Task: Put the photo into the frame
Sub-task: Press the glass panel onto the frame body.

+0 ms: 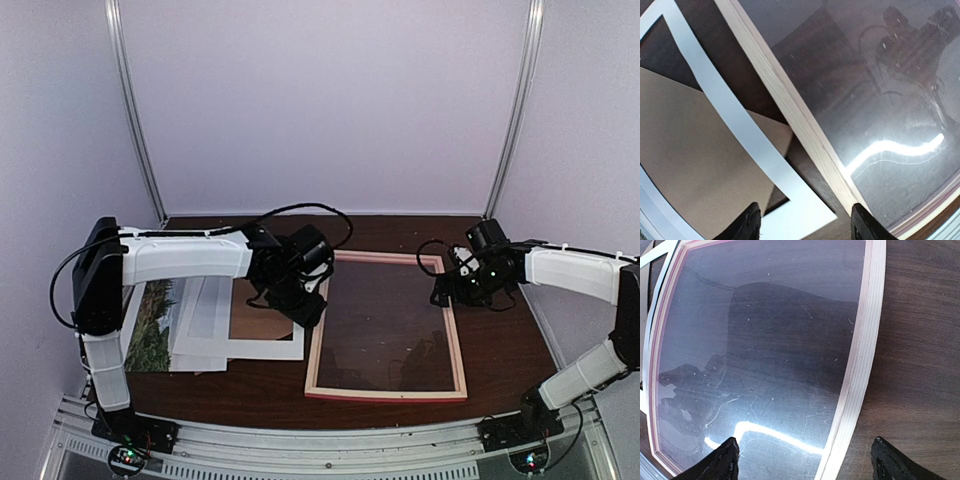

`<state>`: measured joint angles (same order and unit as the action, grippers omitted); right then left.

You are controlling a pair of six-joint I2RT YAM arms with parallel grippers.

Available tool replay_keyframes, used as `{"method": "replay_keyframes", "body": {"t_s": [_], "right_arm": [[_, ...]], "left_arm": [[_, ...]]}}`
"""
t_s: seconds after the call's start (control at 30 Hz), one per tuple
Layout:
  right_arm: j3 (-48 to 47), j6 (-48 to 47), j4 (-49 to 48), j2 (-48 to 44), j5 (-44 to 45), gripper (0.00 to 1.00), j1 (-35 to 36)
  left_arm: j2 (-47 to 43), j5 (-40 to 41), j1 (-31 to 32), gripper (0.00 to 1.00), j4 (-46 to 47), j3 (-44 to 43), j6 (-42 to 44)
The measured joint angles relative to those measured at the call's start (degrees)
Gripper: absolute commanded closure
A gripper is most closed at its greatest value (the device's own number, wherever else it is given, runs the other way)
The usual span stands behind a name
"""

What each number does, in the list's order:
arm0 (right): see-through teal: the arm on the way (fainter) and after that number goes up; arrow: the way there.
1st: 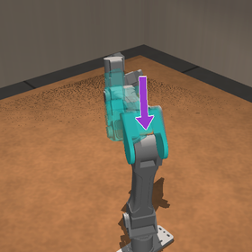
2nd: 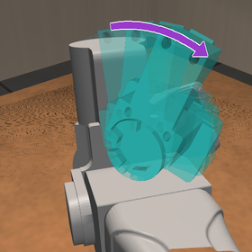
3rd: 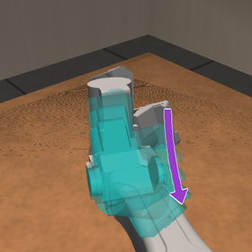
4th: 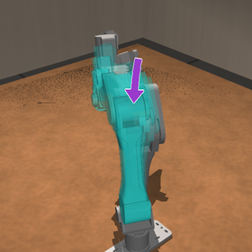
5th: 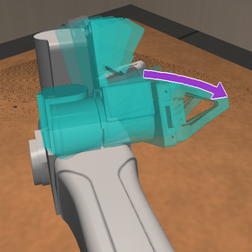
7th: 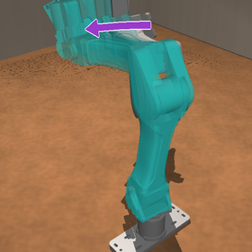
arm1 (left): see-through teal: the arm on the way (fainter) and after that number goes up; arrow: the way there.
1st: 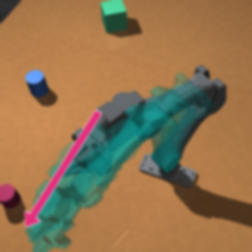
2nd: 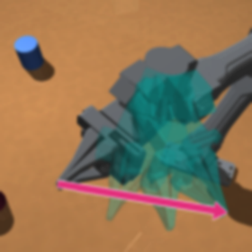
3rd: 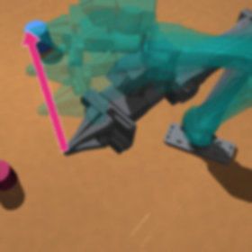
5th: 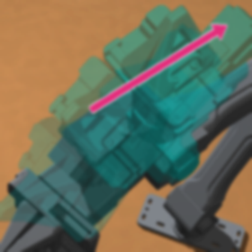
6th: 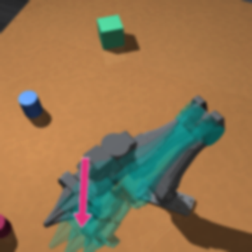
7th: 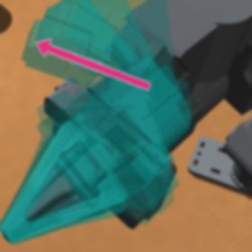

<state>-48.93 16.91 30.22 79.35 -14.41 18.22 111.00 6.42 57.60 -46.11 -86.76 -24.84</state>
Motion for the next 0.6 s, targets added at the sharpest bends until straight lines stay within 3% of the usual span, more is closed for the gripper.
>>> {"method": "replay_keyframes", "body": {"t_s": [0.23,0.6], "right_arm": [[-0.1,0.4,-0.9,0.0,0.5,0.1,0.0],[-0.3,0.5,-2.2,1.7,0.6,0.1,-0.1]], "left_arm": [[4.2,-1.4,-6.8,0.38,1.9,-8.2,2.0],[17.0,-1.3,-7.8,0.38,2.3,-17.5,5.4]]}}
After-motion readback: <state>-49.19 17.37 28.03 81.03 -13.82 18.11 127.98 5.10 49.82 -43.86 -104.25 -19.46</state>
